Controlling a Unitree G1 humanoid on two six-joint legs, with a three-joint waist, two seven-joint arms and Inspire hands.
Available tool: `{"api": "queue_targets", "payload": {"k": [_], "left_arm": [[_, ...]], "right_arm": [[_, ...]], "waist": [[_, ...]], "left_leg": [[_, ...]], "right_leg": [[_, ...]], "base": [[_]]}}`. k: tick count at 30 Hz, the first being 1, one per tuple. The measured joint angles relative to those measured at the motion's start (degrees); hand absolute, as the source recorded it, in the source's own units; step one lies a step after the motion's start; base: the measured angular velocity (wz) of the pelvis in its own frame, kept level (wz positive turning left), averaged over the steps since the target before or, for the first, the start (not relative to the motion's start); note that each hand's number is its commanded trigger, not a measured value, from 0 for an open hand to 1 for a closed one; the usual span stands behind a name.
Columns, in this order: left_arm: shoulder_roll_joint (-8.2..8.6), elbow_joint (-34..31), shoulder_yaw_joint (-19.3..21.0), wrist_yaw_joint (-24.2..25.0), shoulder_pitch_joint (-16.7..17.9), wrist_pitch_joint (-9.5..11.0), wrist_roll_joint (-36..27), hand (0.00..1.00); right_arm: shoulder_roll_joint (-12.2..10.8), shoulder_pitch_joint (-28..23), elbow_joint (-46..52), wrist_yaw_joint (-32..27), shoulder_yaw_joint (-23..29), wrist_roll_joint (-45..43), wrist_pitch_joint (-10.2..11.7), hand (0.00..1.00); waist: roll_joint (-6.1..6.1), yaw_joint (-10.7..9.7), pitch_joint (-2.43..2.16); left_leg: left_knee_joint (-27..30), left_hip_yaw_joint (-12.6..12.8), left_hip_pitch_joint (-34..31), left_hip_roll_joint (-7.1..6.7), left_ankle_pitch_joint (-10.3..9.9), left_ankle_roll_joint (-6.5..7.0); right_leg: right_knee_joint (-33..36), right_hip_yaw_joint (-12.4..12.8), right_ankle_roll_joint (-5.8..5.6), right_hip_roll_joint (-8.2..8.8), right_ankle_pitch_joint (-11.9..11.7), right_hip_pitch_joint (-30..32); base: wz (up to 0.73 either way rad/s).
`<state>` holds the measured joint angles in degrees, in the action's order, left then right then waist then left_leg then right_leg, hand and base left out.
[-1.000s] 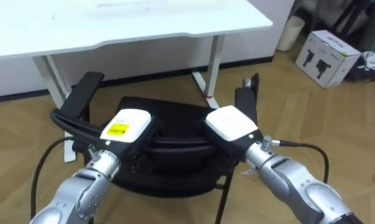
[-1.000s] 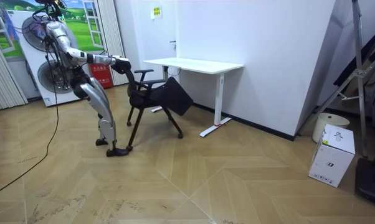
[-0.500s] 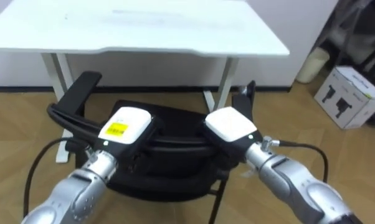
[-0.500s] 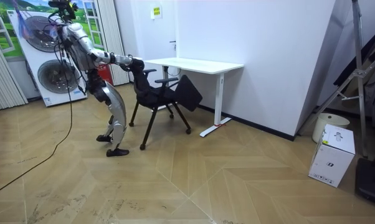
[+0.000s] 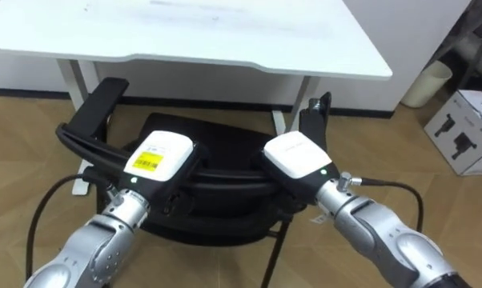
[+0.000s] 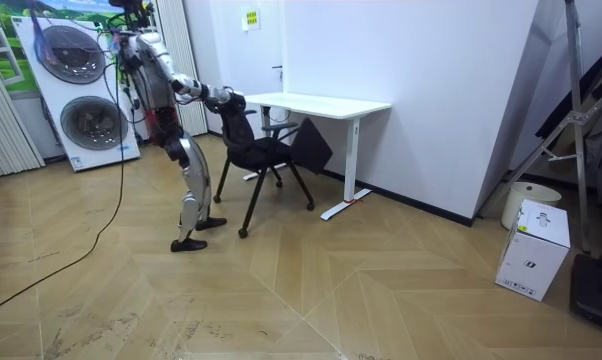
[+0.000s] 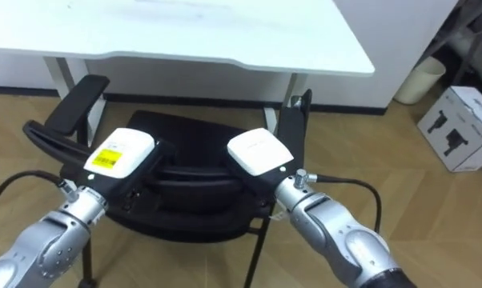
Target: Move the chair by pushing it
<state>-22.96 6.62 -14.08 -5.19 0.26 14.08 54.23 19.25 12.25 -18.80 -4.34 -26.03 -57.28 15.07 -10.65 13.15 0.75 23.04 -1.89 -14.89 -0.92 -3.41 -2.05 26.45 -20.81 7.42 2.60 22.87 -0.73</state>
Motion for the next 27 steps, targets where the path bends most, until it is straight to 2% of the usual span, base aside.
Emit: {"api": "queue_targets", "payload": {"k": [2, 4, 6, 7, 9, 12, 16, 18, 20, 27], "left_arm": [[0.35, -0.16, 0.61, 0.98, -0.26, -0.32, -0.01, 1.00], [0.61, -0.28, 0.74, 1.56, -0.35, -0.63, -0.04, 1.00], [1.35, -0.35, 0.74, 2.53, -0.32, -1.05, -0.04, 1.00], [1.55, -0.35, 0.74, 2.66, -0.37, -1.06, -0.04, 1.00], [1.93, -0.42, 0.79, 2.71, -0.28, -1.17, -0.12, 1.00], [2.31, -0.45, 0.92, 2.85, -0.63, -1.41, -0.11, 1.00], [2.87, -0.36, 1.08, 3.43, -1.60, -1.49, 0.00, 1.00], [2.87, -0.43, 1.15, 3.45, -2.00, -1.51, 0.41, 1.00], [2.93, -0.46, 1.30, 3.38, -2.01, -1.50, 0.50, 1.00], [2.49, -0.73, 1.46, 2.84, -1.77, -1.50, 0.60, 1.00]], "right_arm": [[-0.04, 0.51, -0.02, 0.02, 0.01, -0.58, -0.12, 1.00], [0.06, 0.67, 0.04, 0.04, 0.00, -0.58, -0.16, 1.00], [0.63, 0.42, 0.40, 0.37, 0.00, -0.51, -0.14, 1.00], [0.91, 0.31, 0.71, 0.38, 0.01, -0.51, -0.17, 1.00], [1.24, 0.16, 1.48, 0.38, 0.00, -0.58, -0.53, 1.00], [1.26, 0.19, 1.56, -0.31, 0.00, -0.70, -0.92, 1.00], [1.31, 0.42, 1.69, -0.87, 0.01, -0.74, -1.56, 1.00], [1.26, 0.65, 1.68, -0.95, -0.04, -0.73, -1.89, 1.00], [1.27, 0.80, 1.69, -1.26, -0.35, -0.74, -2.19, 1.00], [1.25, 0.83, 2.56, -1.39, -1.46, -0.84, -3.76, 1.00]], "waist": [[0.07, -0.23, 0.05], [0.03, -0.16, 0.08], [0.14, -0.15, 0.17], [0.23, -0.16, 0.23], [1.11, 0.11, 0.84], [1.25, 0.98, 0.91], [1.30, 1.33, 0.82], [1.55, 2.32, 0.78], [1.69, 3.13, 0.72], [1.99, 3.09, 0.57]], "left_leg": [[-0.19, 0.79, 0.35, -0.40, -0.49, 0.34], [-0.07, 1.88, 0.74, -0.94, -1.54, 0.81], [0.80, 3.21, 1.81, -1.52, -2.80, 1.65], [1.10, 3.27, 1.95, -1.72, -3.13, 1.79], [2.54, 3.70, 2.66, -1.78, -4.74, 2.33], [2.64, 4.57, 2.89, -1.88, -5.45, 2.89], [2.31, 4.89, 2.51, -1.67, -5.58, 3.11], [1.92, 5.86, 2.35, -0.62, -5.61, 3.17], [1.21, 6.51, 2.46, -0.29, -5.61, 3.21], [0.42, 6.90, 2.27, 0.25, -5.39, 3.59]], "right_leg": [[-0.67, 0.02, -0.40, 0.34, 0.04, -0.66], [0.49, 0.03, -1.41, 1.02, 0.57, -1.00], [2.89, 0.36, -3.64, 2.59, 1.76, -1.23], [3.11, 0.39, -4.05, 2.89, 1.98, -1.40], [2.63, 0.36, -4.52, 3.20, 2.22, -2.87], [0.19, 0.50, -5.50, 3.31, 2.33, -3.44], [-2.07, 0.52, -5.99, 2.93, 1.43, -3.43], [-3.94, 2.50, -6.17, 1.69, -0.08, -3.13], [-5.05, 3.76, -5.78, 1.22, -0.77, -2.93], [-7.99, 5.09, -5.34, 0.15, -2.89, -3.16]], "base": [[0.03], [0.09], [0.12], [0.06], [-0.09], [-0.15], [-0.10], [-0.32], [-0.30], [-0.08]]}}
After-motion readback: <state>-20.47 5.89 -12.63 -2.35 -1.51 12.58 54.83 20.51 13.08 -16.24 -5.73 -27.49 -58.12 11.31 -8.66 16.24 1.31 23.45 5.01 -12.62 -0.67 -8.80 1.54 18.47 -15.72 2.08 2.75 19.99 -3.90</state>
